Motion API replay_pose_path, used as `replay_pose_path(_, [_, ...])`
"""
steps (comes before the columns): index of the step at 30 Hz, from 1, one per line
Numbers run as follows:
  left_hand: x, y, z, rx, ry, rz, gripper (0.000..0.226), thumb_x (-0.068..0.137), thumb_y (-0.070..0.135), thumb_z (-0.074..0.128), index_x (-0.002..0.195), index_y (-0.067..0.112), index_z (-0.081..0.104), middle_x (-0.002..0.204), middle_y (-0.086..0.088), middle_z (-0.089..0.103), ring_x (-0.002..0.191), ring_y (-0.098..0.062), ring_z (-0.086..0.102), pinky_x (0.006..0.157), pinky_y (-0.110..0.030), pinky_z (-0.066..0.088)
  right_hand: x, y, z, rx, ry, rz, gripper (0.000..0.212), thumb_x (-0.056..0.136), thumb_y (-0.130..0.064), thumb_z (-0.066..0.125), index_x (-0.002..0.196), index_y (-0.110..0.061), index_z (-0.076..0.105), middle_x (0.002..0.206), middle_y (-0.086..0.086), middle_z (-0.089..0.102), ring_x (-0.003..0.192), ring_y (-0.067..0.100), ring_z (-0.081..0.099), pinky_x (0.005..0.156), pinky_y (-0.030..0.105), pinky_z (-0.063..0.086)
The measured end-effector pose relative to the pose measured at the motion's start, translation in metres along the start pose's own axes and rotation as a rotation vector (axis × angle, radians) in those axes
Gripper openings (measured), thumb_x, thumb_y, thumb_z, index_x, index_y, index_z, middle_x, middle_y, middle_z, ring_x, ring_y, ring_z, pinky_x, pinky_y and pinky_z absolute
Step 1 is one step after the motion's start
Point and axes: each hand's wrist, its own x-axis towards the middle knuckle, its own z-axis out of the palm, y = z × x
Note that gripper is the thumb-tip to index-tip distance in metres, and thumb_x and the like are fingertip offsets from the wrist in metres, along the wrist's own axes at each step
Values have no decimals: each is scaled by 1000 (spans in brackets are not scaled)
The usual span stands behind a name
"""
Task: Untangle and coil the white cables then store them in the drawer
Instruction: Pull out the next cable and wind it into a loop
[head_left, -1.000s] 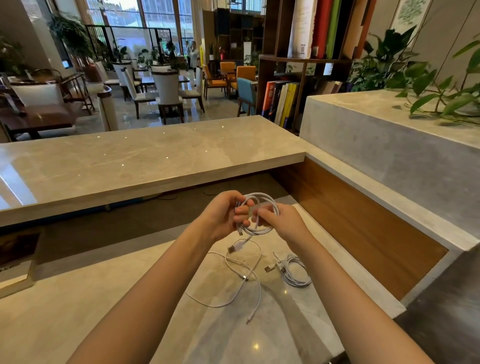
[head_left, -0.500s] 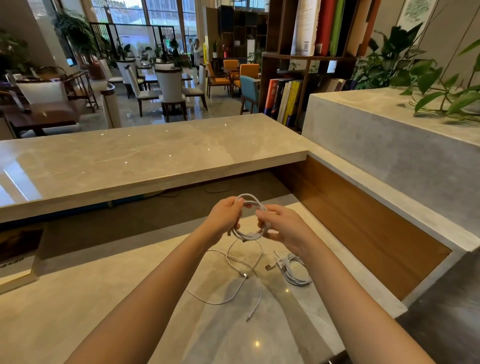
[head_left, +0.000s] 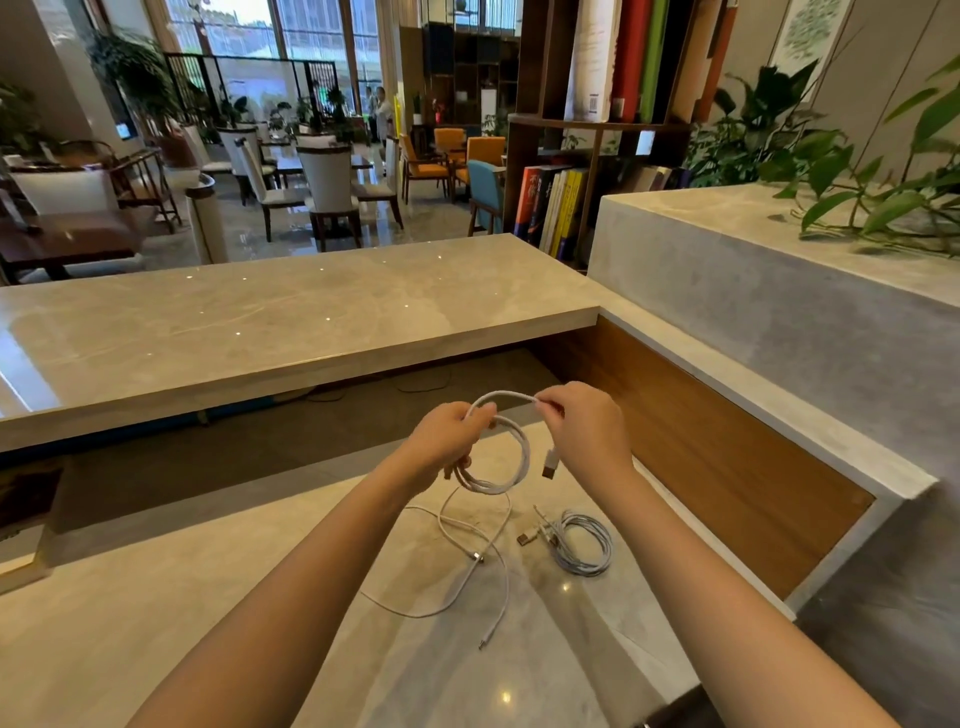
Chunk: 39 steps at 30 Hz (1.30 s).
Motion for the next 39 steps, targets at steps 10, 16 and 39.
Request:
replay_pose_path(10, [-3, -1, -4, -606, -152, 13, 29, 101, 24, 33, 94, 6, 55, 62, 3, 38, 52, -7, 34, 51, -19, 37, -17, -11, -2, 1222, -349, 726, 19, 91, -18, 59, 86, -4, 71, 76, 11, 71, 64, 18, 66, 61, 27, 58])
replay_pose_path(16, [-4, -11, 3, -391, -11, 86, 29, 101, 24, 32, 95, 9, 55, 66, 1, 39, 56, -8, 37, 55, -20, 39, -21, -14, 1, 1262, -302, 787, 20, 89, -20, 62, 93, -2, 71, 81, 13, 72, 69, 20, 66, 63, 30, 57])
replay_pose_path(39, [0, -19, 20, -262, 276, 49, 24, 99, 25, 39, 101, 8, 56, 71, -4, 47, 57, -12, 43, 54, -24, 41, -38, -22, 19, 1234, -402, 811, 36, 98, -38, 42, 91, -11, 65, 80, 7, 68, 81, 19, 63, 83, 38, 52])
